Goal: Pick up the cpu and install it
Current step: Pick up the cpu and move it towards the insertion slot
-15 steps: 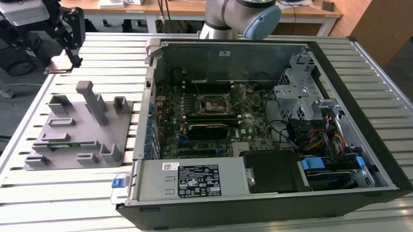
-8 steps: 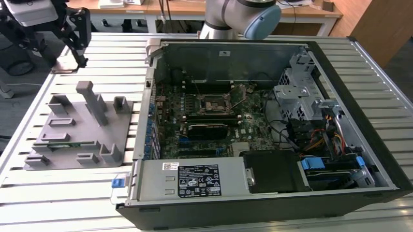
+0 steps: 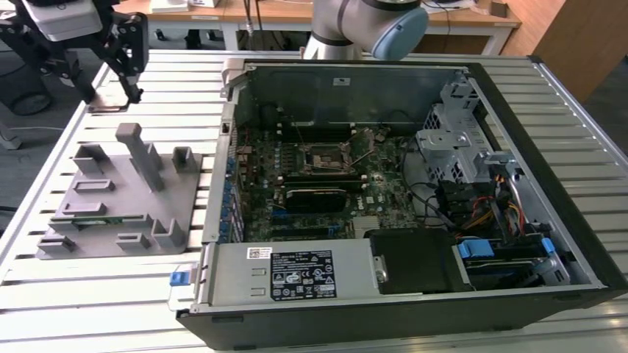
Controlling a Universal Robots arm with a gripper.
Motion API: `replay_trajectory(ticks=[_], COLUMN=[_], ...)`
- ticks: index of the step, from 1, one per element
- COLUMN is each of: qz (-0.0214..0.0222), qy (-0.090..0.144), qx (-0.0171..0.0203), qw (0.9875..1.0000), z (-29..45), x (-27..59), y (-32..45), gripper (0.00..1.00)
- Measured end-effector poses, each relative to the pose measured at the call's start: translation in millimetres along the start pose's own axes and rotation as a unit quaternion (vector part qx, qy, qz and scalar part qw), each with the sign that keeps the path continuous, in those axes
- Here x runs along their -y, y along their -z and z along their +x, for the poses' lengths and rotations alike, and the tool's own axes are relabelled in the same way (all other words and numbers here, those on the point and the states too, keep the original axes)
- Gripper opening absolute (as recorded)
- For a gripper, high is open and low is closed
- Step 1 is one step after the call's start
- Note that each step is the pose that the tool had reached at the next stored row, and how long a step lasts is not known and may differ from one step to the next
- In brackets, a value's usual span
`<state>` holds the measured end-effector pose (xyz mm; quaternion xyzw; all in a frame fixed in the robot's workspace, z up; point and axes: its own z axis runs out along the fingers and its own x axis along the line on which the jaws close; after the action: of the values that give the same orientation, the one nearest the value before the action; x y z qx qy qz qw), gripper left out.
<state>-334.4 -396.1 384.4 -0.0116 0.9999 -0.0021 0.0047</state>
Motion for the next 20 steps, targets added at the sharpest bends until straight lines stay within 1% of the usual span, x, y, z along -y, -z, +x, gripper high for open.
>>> replay_trajectory(ticks=[20], qz=[0.0000], qy=[0.000], qx=[0.0000], qw=[1.0000], z=[-27.6], x=[0.6], y=[-1.8], gripper=[0.54])
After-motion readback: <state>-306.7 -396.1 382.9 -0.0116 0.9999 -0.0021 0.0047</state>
